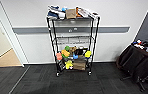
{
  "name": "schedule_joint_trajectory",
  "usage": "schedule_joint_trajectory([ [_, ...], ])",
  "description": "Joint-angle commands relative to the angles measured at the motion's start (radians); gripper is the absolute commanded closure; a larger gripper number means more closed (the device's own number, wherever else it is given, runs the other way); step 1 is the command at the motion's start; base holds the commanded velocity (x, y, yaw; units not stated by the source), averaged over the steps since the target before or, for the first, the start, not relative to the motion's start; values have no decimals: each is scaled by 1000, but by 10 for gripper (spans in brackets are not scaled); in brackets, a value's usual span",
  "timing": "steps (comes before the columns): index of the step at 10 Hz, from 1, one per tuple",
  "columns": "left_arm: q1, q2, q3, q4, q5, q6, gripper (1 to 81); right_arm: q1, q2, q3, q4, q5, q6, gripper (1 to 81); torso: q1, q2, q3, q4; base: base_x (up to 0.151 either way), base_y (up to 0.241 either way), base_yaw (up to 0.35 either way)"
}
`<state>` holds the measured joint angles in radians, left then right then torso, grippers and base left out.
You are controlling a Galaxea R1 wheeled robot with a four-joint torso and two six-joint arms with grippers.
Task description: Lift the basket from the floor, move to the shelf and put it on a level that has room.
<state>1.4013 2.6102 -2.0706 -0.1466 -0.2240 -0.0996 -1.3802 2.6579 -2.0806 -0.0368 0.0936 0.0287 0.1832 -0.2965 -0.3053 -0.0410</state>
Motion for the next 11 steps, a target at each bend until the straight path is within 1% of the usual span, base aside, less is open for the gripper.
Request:
schedule_joint_trajectory([
  [1,-69,-25,7,-16,46,-25,10,59,-17,5,11,-51,14,10,64,-98,-92,0,0,0,0],
  [2,-78,-21,4,-16,48,-34,10,60,-16,-1,11,-51,16,10,86,-134,-125,0,0,0,0],
  [3,-90,-12,-5,-18,49,-37,10,65,-8,-17,11,-51,20,10,108,-167,-63,0,0,0,0],
  [4,-113,-11,-5,-14,54,-37,10,88,-4,-36,11,-51,39,10,128,-199,-92,0,0,0,0],
  [5,-129,-18,-5,-18,89,-37,10,106,-5,-38,11,-58,40,10,144,-221,-104,0,0,0,0],
  [6,-138,-13,-5,-19,97,-40,10,114,-2,-39,11,-60,39,10,160,-248,-113,0,0,0,0],
  [7,-146,-7,-13,-19,97,-40,10,120,7,-44,11,-61,39,10,180,-280,-116,0,0,0,0],
  [9,-153,1,-22,-60,106,-42,10,117,21,-61,9,-63,39,10,225,-350,-118,0,0,0,0],
  [10,-153,7,-19,-56,129,-42,10,112,21,-65,8,-63,39,10,246,-383,-118,0,0,0,0],
  [11,-153,13,-22,-50,134,-42,10,109,24,-70,8,-63,39,10,268,-418,-194,0,0,0,0],
])
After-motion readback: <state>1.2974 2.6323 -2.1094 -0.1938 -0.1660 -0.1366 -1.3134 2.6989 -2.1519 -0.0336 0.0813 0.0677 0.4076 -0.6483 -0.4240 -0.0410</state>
